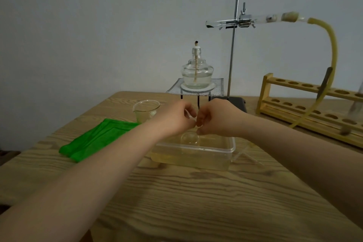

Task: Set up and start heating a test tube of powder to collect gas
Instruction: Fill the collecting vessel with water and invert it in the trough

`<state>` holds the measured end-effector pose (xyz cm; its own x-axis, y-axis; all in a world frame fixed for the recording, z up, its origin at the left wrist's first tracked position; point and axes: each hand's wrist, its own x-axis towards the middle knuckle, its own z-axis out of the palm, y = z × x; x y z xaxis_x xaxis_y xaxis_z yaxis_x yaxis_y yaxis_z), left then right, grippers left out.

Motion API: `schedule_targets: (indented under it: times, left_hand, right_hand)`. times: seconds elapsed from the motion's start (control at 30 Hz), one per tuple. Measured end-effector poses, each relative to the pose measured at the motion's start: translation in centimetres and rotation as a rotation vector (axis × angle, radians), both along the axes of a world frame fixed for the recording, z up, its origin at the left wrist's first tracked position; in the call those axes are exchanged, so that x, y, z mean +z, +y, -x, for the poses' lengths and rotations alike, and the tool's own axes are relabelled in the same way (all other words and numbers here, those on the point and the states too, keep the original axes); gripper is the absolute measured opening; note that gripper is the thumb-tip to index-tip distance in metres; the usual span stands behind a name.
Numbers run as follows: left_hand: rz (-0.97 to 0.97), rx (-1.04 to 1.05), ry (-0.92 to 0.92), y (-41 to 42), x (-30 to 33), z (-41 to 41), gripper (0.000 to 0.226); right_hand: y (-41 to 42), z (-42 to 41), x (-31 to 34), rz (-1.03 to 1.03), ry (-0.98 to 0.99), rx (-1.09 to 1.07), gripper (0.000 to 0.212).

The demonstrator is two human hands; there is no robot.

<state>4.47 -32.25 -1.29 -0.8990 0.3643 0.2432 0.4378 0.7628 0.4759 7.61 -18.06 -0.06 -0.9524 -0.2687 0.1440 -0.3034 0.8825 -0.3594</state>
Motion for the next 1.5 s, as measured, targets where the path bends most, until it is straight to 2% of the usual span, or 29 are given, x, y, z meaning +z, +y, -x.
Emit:
schedule_targets:
  times: [0.17,0.23,0.3,0.37,0.47,0.6,0.7,0.77,0.87,1.13,1.23,1.37,1.5]
  left_hand:
    - [-0.071,-0.002,0.032,0.1,0.2,0.0,0.026]
    - [-0.032,-0.031,0.010,0.0,0.3,-0.2,0.022]
    - [0.039,-0.058,-0.017,-0.1,0.3,-0.3,0.017]
    - [0.036,-0.063,-0.017,-0.1,0.2,-0.4,0.016]
    - [-0.037,-0.042,0.007,0.1,0.4,-0.4,0.018]
    - [-0.103,-0.037,0.024,0.1,0.7,-0.4,0.020]
    - [0.033,-0.092,-0.067,-0.1,0.4,-0.3,0.019]
    - [0.055,-0.101,-0.084,0.0,0.1,-0.3,0.020]
    - [-0.004,-0.059,-0.011,0.0,0.0,-0.4,0.023]
    - [-0.132,-0.054,0.019,0.0,0.8,-0.6,0.024]
    - [-0.137,-0.063,0.008,-0.2,0.6,-0.8,0.022]
    - [0.013,-0.120,-0.026,-0.5,-0.1,-0.9,0.017]
    - [-0.038,-0.118,-0.033,-0.7,-0.3,-0.8,0.018]
  right_hand:
    - [0.2,-0.2,0.3,-0.021,0.062,-0.017,0.025]
    - [0.3,-0.4,0.4,-0.058,0.015,0.008,0.015]
    - [0.4,-0.4,0.3,-0.082,-0.066,0.028,0.019]
    - [0.5,-0.2,0.2,-0.048,-0.071,0.011,0.020]
    - [0.5,0.1,0.5,0.066,-0.005,-0.047,0.010]
    - [0.6,-0.1,0.9,0.117,0.034,-0.055,0.011]
    - [0.5,-0.4,0.5,-0.039,-0.045,0.010,0.022]
    - [0.2,-0.4,0.1,-0.090,-0.062,0.014,0.026]
    - [0.2,-0.3,0.3,-0.015,-0.037,-0.014,0.025]
    - [0.3,-0.2,1.0,0.128,0.041,-0.051,0.015]
    - [0.2,-0.4,0.8,0.085,0.060,-0.059,0.016]
    - [-0.2,-0.7,0.2,-0.092,-0.069,-0.012,0.029]
    - [-0.4,-0.6,0.2,-0.077,-0.051,-0.028,0.025]
